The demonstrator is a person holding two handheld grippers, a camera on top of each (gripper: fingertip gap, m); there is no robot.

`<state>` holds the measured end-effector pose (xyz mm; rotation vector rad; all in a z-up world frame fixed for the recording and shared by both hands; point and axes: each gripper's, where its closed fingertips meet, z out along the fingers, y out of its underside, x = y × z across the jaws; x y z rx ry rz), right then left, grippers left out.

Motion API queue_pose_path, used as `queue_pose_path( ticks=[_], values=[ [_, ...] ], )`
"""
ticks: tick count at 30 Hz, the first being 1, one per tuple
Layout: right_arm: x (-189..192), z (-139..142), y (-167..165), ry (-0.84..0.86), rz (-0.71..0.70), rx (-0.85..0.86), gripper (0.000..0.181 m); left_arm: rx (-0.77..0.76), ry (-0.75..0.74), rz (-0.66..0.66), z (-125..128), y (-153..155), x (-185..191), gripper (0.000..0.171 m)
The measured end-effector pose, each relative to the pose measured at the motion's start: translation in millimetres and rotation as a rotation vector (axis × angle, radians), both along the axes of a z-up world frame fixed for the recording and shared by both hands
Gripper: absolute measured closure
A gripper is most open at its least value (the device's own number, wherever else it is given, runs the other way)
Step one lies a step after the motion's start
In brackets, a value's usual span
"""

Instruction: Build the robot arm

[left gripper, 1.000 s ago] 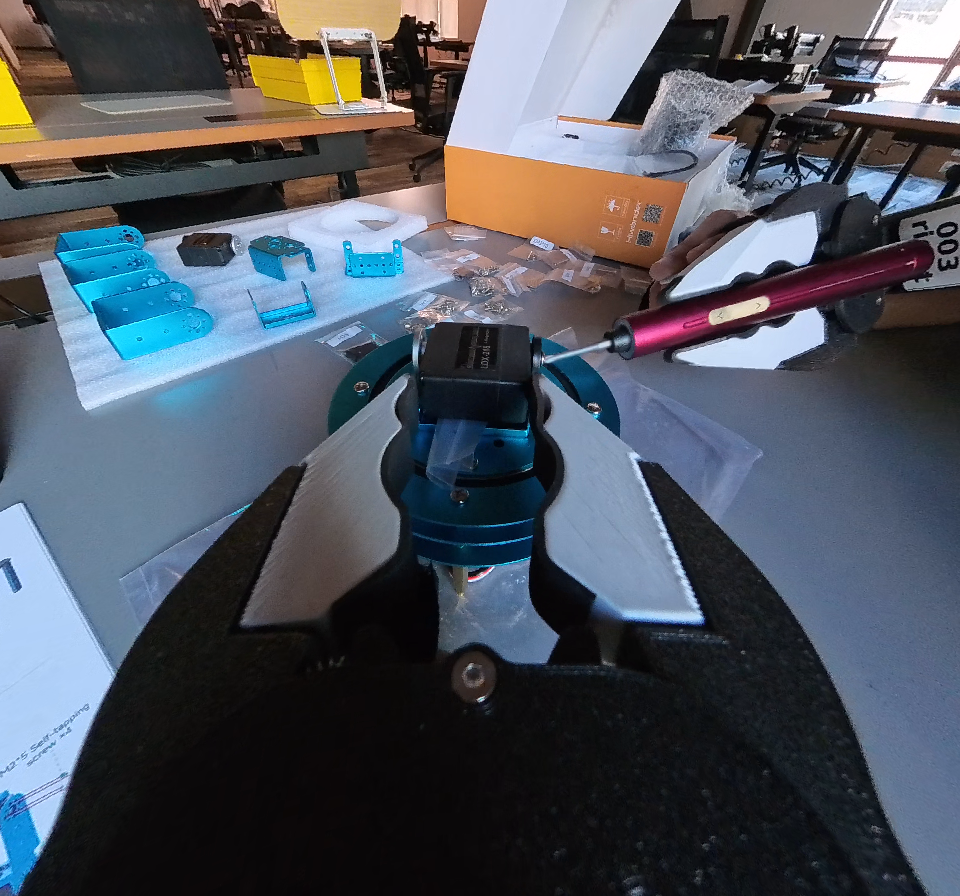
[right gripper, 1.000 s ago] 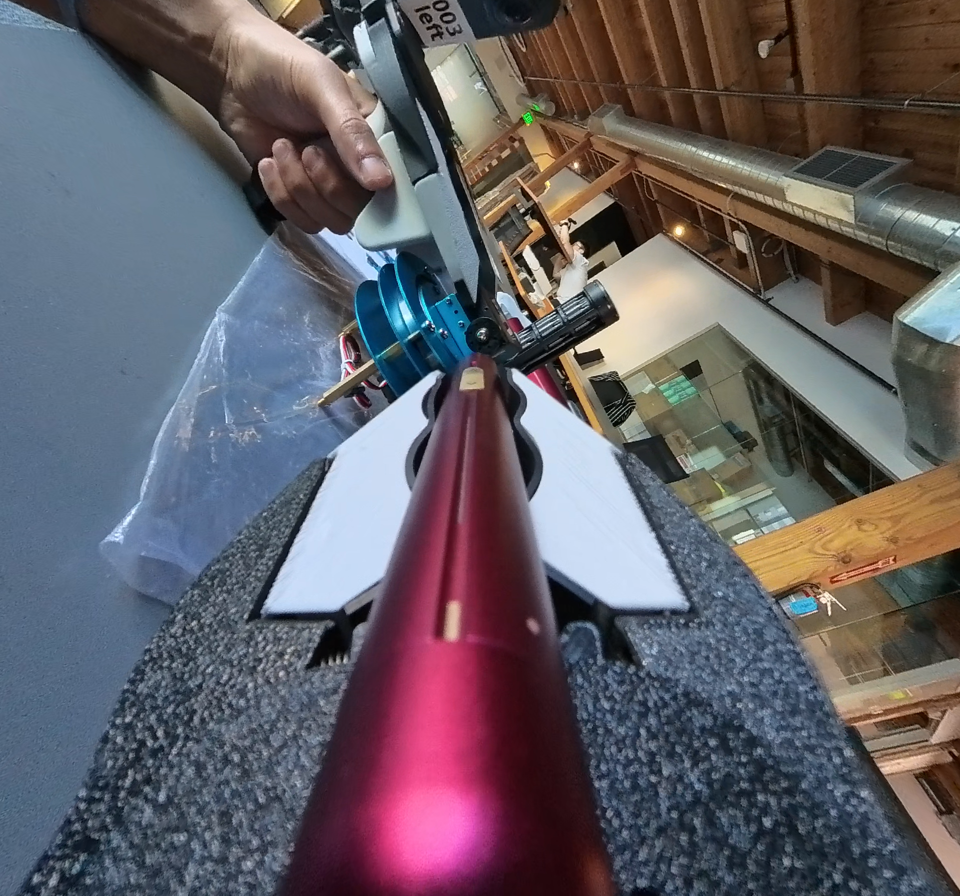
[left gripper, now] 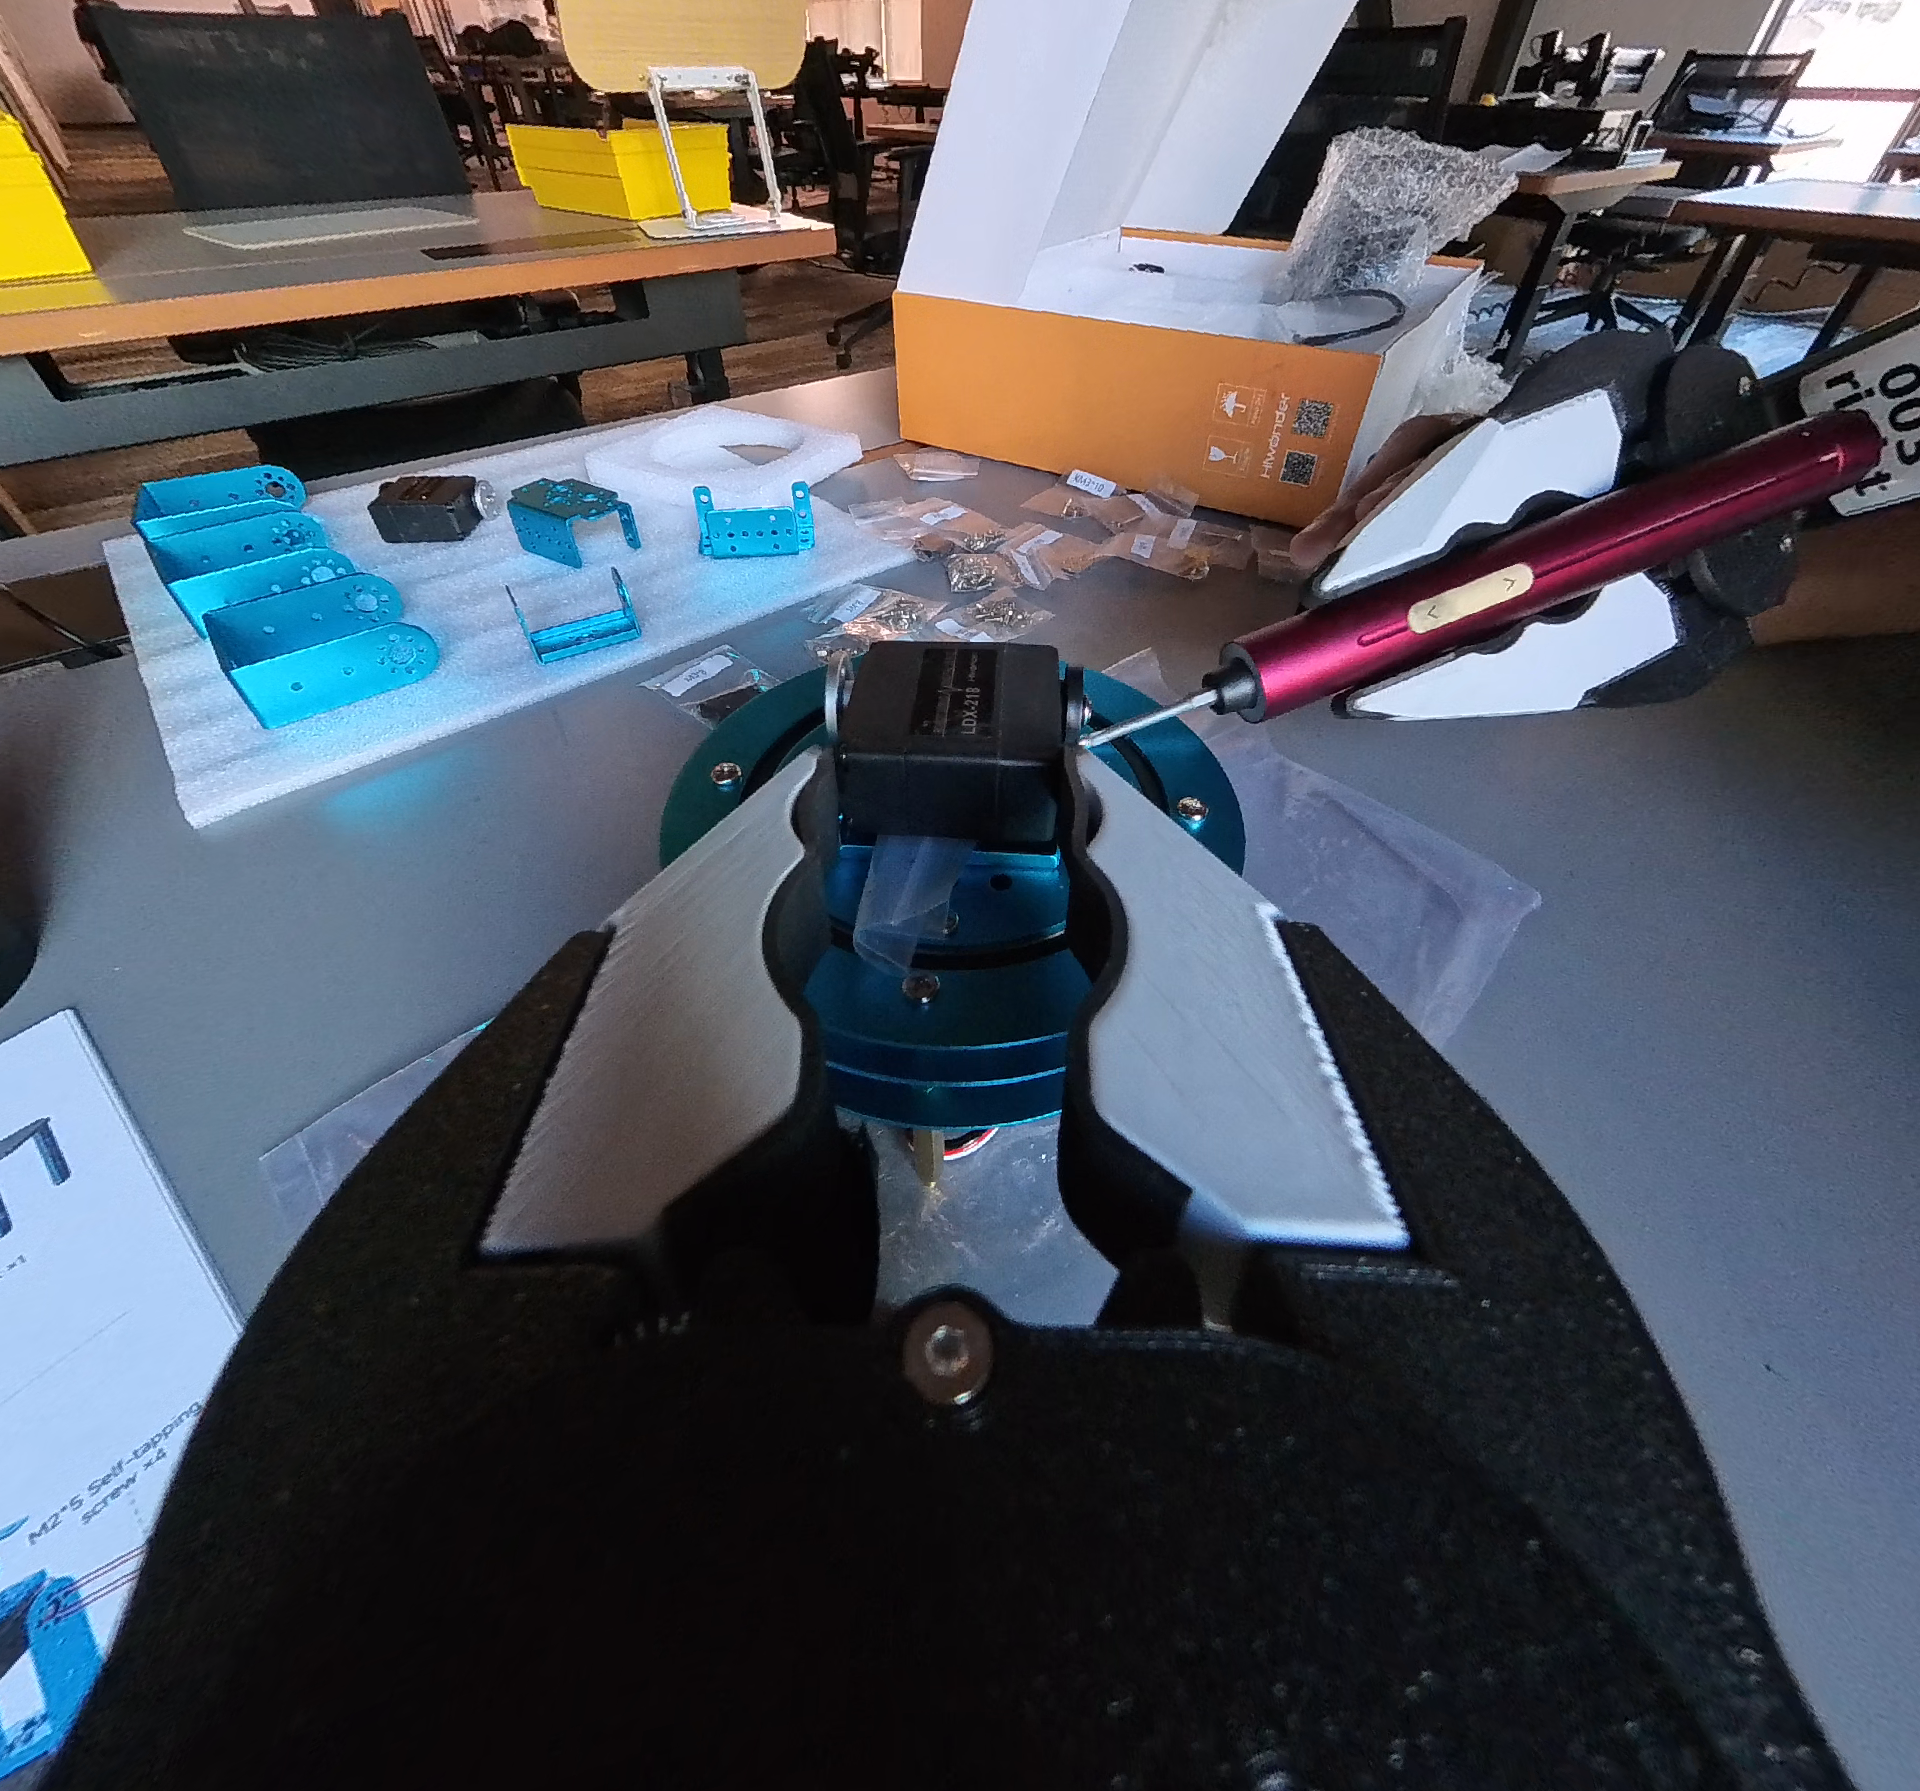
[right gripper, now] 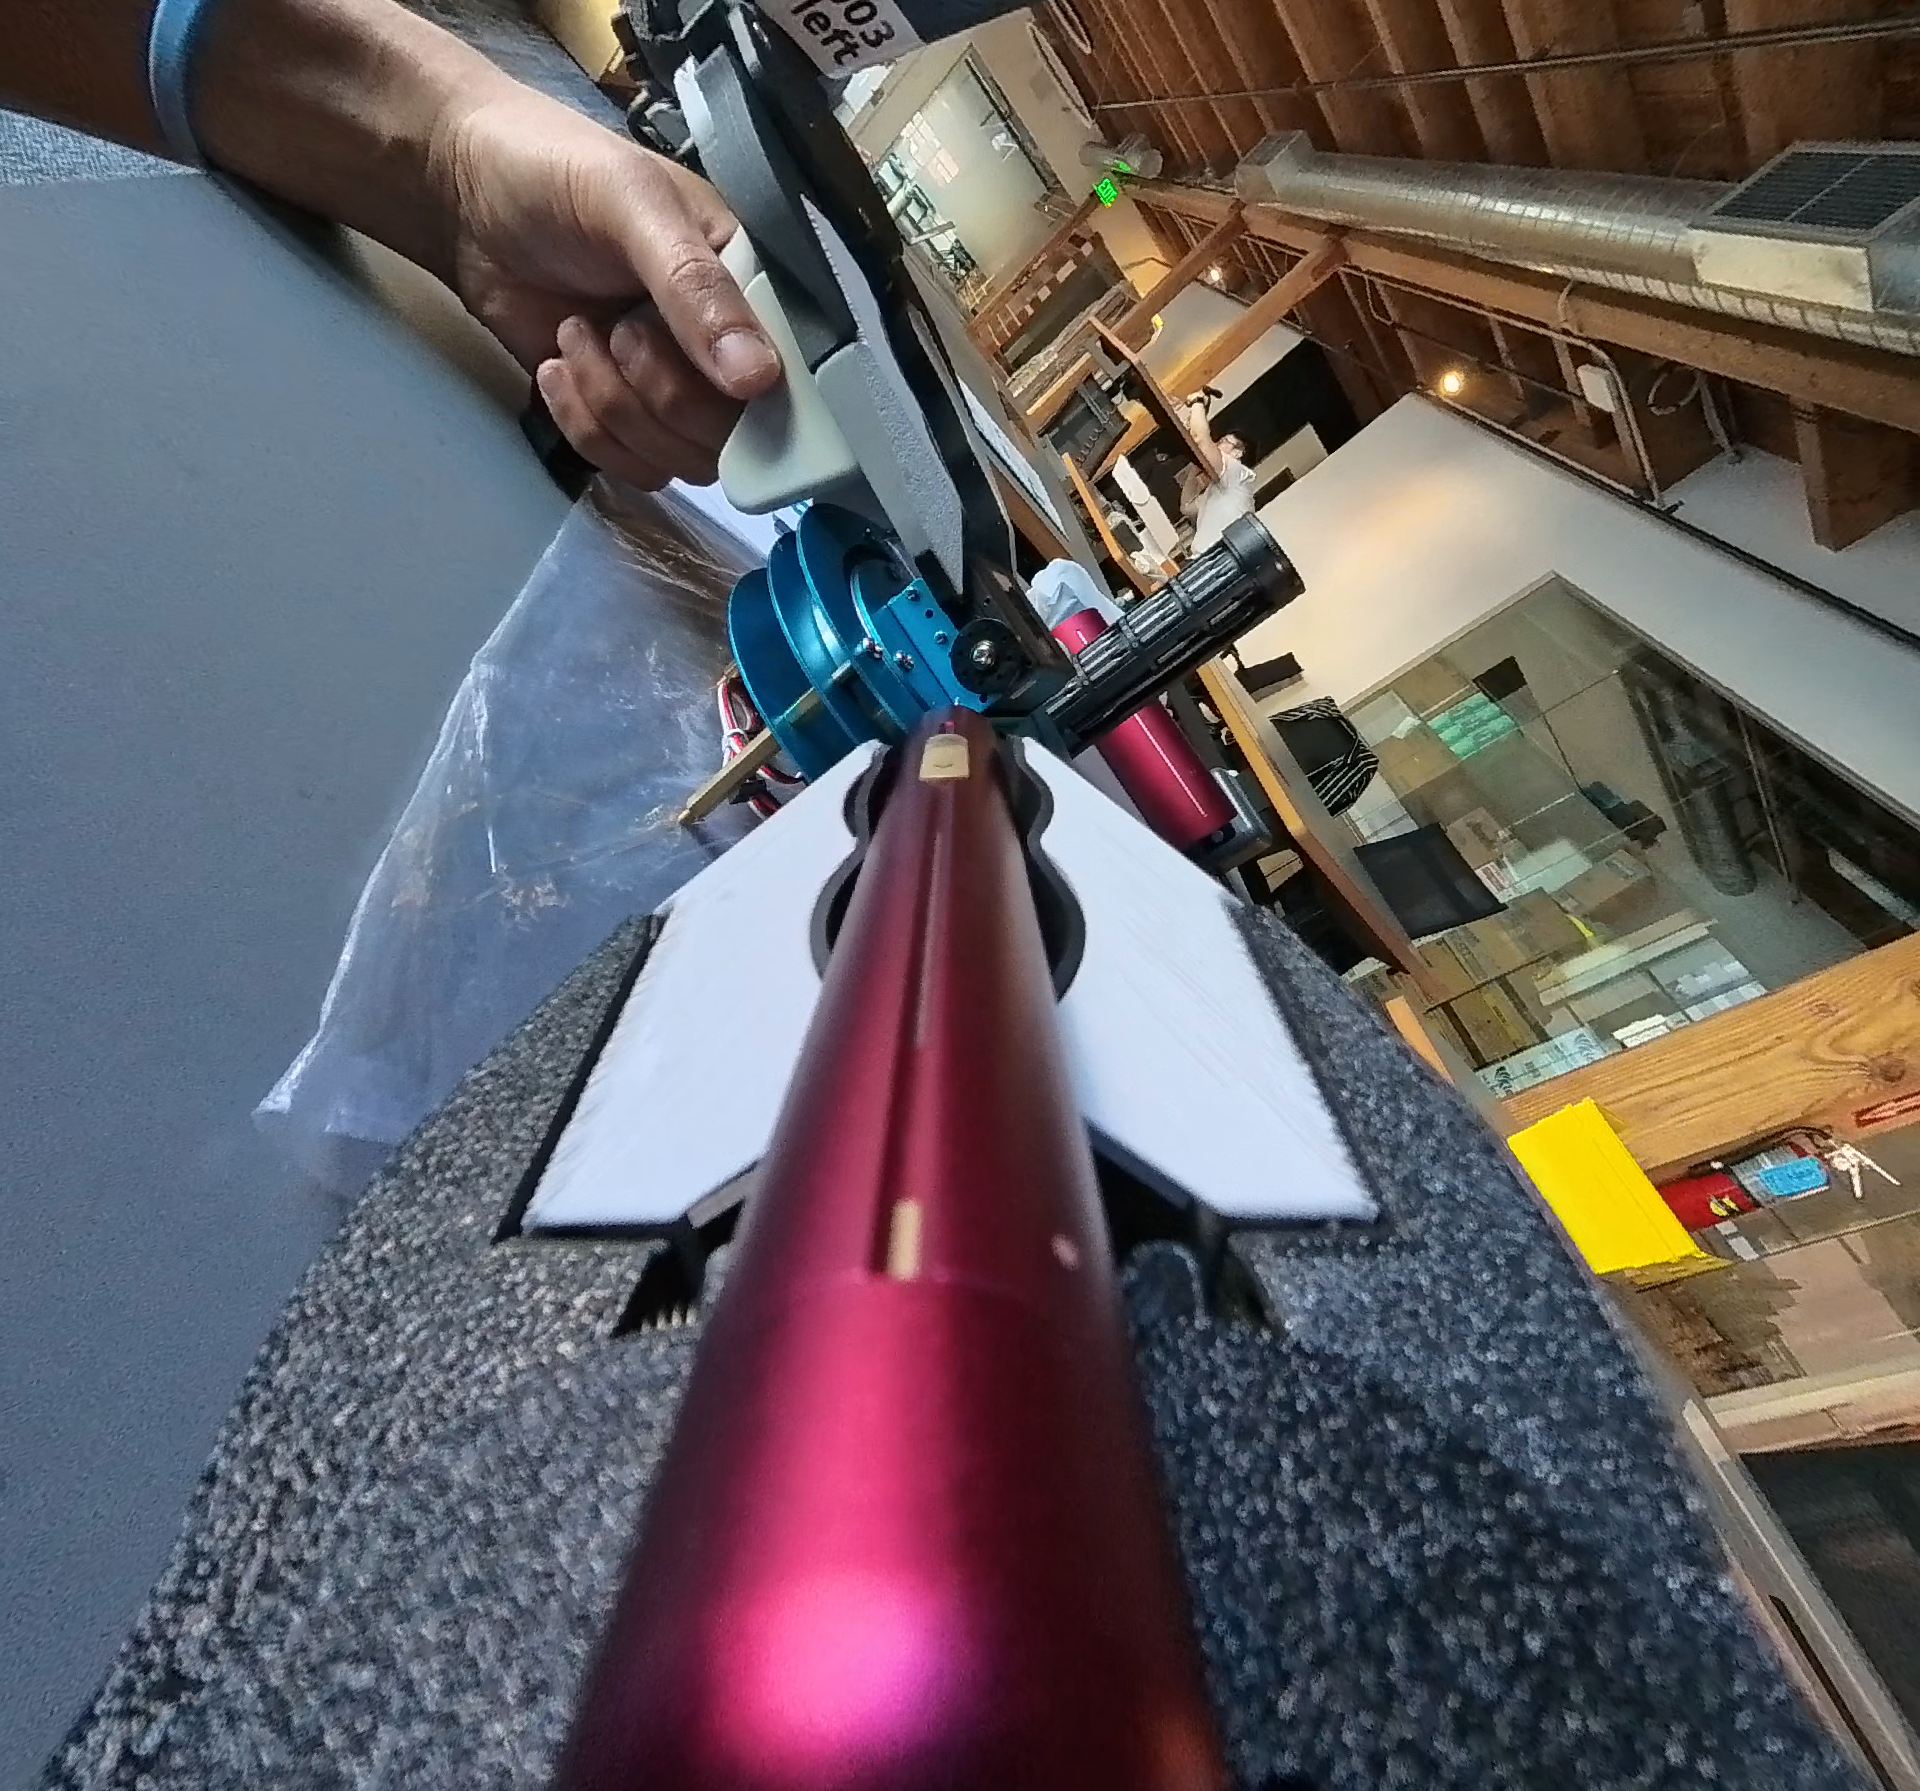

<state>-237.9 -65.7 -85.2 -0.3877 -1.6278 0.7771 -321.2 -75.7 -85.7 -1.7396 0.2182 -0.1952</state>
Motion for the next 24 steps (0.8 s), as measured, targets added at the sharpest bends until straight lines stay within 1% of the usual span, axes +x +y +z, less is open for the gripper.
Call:
queue_pose_path(
  ticks=[10, 20, 24],
  values=[
    [-0.5, 4.6, 3.2, 0.014, -0.023, -0.018, 0.160, 0.002, 0.013, 0.004, -0.2, 0.1, 0.3, 0.130],
    [6.4, 1.1, -7.8, -0.020, 0.040, -0.032, 0.160, 0.007, 0.022, 0.012, -0.1, 0.0, 0.5, 0.130],
    [8.1, 6.7, -6.7, -0.035, 0.073, -0.112, 0.159, 0.037, 0.055, 0.036, 3.0, -2.4, 0.2, 0.129]
  ],
)
